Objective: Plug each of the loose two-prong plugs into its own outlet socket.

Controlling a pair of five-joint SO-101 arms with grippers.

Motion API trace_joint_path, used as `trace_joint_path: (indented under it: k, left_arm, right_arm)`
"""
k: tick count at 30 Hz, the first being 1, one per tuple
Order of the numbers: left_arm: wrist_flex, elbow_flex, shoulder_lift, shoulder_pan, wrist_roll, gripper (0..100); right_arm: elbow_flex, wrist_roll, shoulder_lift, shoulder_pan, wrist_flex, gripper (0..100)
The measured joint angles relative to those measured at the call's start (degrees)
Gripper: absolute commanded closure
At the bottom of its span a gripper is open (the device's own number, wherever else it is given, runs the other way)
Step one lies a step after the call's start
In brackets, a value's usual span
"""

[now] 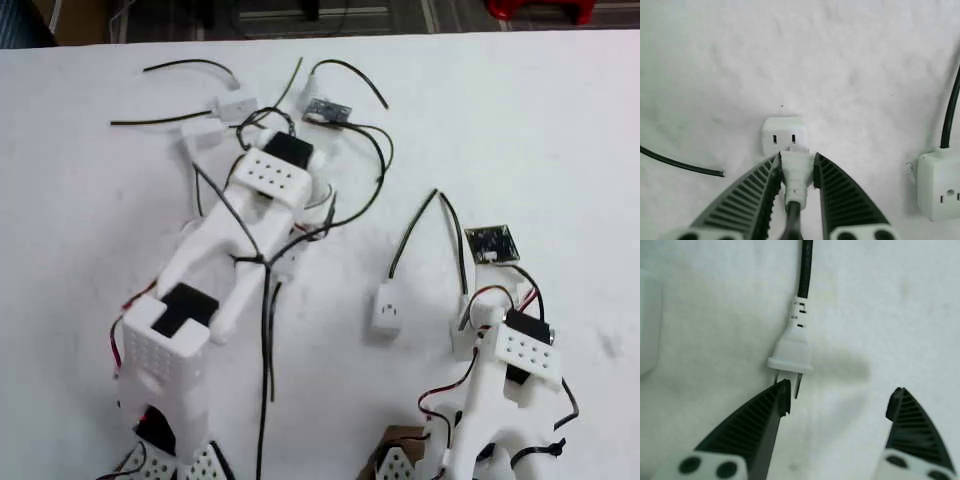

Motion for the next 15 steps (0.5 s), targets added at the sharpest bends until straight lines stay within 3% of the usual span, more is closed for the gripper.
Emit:
trace_joint_path:
  k: [9,15]
  left_arm:
    - [-0.8,0.0,0.1,-0.1,0.0,98]
    - [-0.8,0.0,0.1,-3.3,5.0,98]
  right_arm:
    - [0.0,0.0,0.0,0.0,0.0,69.0]
    - [0.0,0.0,0.0,0.0,0.0,69.0]
